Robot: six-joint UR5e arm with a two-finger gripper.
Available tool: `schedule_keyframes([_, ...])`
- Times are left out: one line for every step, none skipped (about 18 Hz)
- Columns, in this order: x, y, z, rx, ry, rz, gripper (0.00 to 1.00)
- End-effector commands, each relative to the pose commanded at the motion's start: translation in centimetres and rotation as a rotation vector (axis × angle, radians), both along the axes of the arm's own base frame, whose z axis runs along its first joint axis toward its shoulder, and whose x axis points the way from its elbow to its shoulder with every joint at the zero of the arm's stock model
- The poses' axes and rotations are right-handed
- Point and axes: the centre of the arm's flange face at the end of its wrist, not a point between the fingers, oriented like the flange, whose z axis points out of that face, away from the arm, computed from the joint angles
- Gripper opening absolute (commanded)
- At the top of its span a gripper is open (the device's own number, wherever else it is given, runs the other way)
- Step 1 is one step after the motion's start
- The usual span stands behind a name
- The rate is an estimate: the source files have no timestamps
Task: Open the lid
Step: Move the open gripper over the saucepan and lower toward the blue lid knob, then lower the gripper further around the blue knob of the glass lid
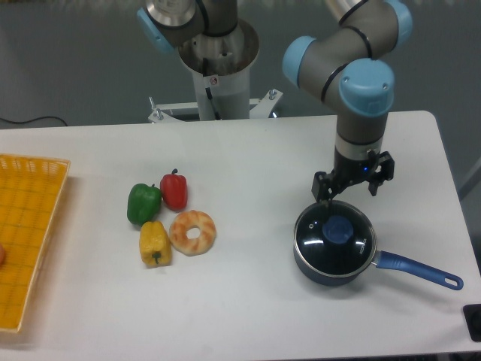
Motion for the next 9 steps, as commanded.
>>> schedule_keyframes([0.0,0.5,-0.2,-0.005,0.006,0.031,1.0])
schedule_keyframes([-0.1,1.1,-0.3,-0.001,0.008,0.054,1.0])
schedule_keyframes([-0.2,1.5,-0.2,0.006,0.01,0.079,1.0])
schedule_keyframes([-0.2,1.5,-0.1,0.015,0.01,0.101,1.0])
schedule_keyframes([-0.1,1.6,0.0,0.025,0.008,0.118,1.0])
schedule_keyframes([-0.1,1.7,0.1,0.032,0.008,0.134,1.0])
schedule_keyframes([-0.1,1.7,0.1,0.036,0.007,0.148,1.0])
schedule_keyframes([-0.1,1.8,-0.1,0.039,0.005,0.161,1.0])
schedule_keyframes([-0.2,1.8,0.0,0.046,0.005,0.174,1.0])
